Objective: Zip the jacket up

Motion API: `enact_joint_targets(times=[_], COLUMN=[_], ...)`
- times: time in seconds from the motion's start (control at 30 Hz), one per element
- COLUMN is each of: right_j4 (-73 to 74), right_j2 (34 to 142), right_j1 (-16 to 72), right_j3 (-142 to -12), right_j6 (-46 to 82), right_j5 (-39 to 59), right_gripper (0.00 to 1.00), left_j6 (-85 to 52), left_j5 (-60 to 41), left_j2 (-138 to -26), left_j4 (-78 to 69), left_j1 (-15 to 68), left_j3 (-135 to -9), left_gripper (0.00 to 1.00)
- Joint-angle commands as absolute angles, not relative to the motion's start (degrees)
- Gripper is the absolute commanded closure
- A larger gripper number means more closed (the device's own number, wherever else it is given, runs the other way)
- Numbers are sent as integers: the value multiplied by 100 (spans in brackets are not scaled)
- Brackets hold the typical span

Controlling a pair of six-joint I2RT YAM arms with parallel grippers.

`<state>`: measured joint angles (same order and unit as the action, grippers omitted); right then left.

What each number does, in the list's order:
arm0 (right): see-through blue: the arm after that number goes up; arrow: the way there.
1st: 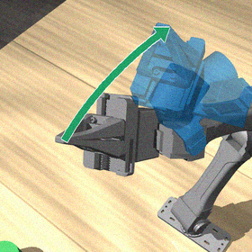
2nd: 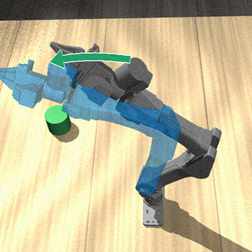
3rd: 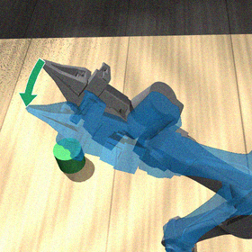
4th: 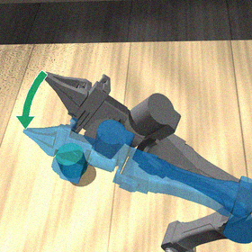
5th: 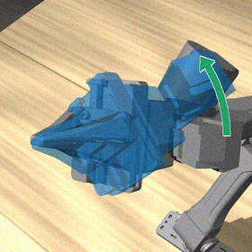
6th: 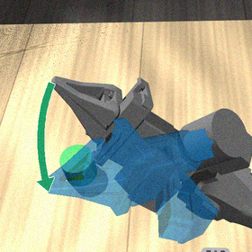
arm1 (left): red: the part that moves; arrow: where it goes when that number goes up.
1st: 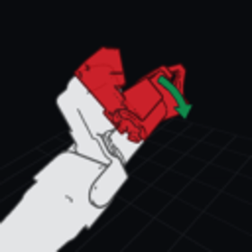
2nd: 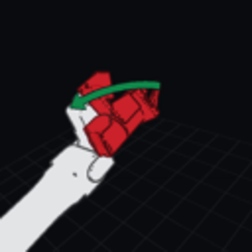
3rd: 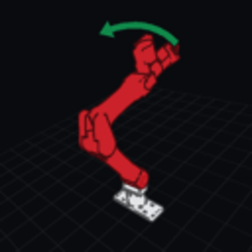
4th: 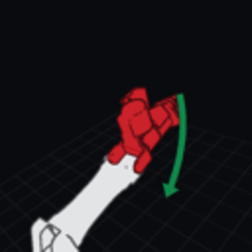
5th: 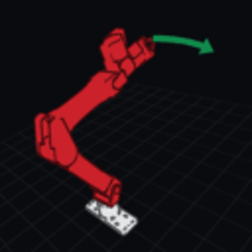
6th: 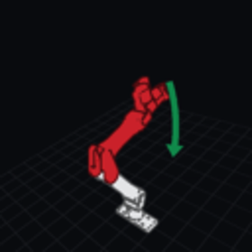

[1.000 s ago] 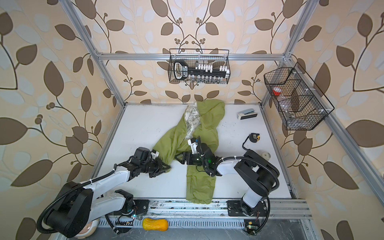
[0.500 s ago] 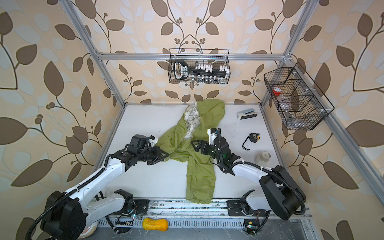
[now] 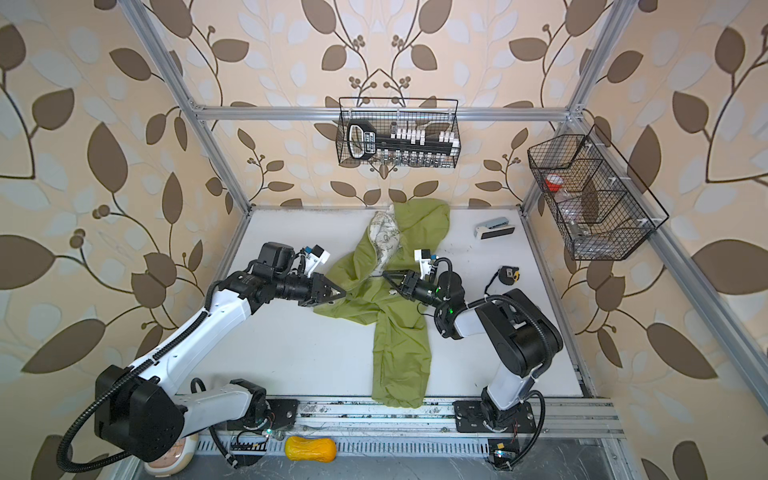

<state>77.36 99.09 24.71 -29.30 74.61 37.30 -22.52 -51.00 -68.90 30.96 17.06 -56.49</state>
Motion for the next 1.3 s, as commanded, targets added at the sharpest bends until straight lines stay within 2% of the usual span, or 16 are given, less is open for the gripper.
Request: enact_joint_targets(times=[0.0,0.33,0.57,0.8,1.07,1.27], right_j4=[9219,8730,8558,8790,9004,9211], right_j2=[9863,9343,9439,9466,9339,9837], right_j1=[2621,3261,3668,3813,3963,3929], right_j3=[-3041,-3241,-3579,-3300,-2830,-3001], right_j6=[8225,7954,7888,7976,7929,8041], right_j5=[4032,3652,3449,3298,3093,3037], right_gripper=[52,57,57,70,71,77], left_j6=[-1640,-2269,-2421,-2593,-2585,-2593], left_j5=[-6092,-7178,-7193,-7211,-7220,-7342], left_j2=[-6925,-7100,-7121,-7049,-7061,-7045], left_j4=[3428,2634,2485,2233,2243,2315], left_j1=[1611,1539,1538,1528,1468,1461], left_j3=[-6084,-6182,-6163,-6038,-6039,-6070], left_gripper=[100,100,100,100,100,100])
